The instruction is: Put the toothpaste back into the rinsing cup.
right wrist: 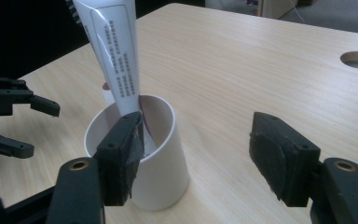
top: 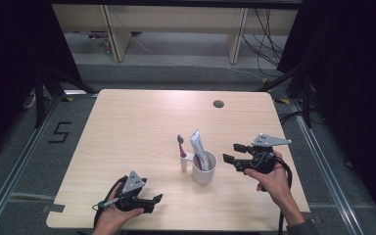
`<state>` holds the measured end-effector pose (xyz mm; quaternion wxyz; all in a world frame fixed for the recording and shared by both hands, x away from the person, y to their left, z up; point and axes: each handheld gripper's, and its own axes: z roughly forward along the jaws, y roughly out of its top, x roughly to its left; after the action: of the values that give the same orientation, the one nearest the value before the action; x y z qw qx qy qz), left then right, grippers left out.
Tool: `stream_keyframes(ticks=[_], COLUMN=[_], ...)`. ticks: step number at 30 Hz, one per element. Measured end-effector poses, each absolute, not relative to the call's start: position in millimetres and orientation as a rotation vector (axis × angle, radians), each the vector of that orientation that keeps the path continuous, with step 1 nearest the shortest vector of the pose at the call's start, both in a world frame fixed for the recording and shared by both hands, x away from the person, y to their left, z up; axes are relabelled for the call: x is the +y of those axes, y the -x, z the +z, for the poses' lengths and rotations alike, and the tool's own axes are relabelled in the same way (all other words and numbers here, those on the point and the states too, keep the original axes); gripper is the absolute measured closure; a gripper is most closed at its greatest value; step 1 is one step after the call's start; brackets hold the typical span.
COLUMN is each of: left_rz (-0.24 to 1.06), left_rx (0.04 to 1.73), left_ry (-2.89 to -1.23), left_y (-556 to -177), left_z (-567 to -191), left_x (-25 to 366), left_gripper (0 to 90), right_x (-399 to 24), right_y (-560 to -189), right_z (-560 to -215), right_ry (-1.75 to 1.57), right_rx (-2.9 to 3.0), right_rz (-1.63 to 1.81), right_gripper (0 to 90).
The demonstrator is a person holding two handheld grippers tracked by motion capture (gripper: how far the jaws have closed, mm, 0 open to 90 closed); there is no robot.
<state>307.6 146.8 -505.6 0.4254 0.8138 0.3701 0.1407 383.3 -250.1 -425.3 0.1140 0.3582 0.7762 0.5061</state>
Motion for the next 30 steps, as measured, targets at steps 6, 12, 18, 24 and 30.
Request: stream_keyframes(ticks=[6, 12, 18, 24, 30], left_rz=[0.354, 0.366, 0.360, 0.355, 0.363], left_rx=[0.927, 0.921, 0.932, 0.937, 0.930], left_ry=[-2.027, -2.041, -2.028, -2.027, -2.048], left_y=[-308.4, -309.5, -308.4, -308.7, -307.1], left_z=[-505.8, -506.0, -505.1, -505.9, -505.6], left_x=[146.8, 148.3, 147.6, 147.2, 151.0], left_gripper=[19.5, 19.5, 19.5, 19.5, 19.5], right_x=[-260.7, -272.8, -280.0, -284.4, -289.6], right_y=[-379.8, -377.2, -373.0, -368.7, -364.9], right_z=[-428.6, -432.5, -434.4, -438.7, -443.0], right_ry=[-1.102, -1.117, -1.149, -1.177, -1.213], right_rx=[2.264, 2.256, 2.240, 2.241, 2.242], right_rz=[1.481, 1.463, 1.470, 1.471, 1.443], right_gripper=[34.0, 32.9, 31.5, 29.4, 27.4])
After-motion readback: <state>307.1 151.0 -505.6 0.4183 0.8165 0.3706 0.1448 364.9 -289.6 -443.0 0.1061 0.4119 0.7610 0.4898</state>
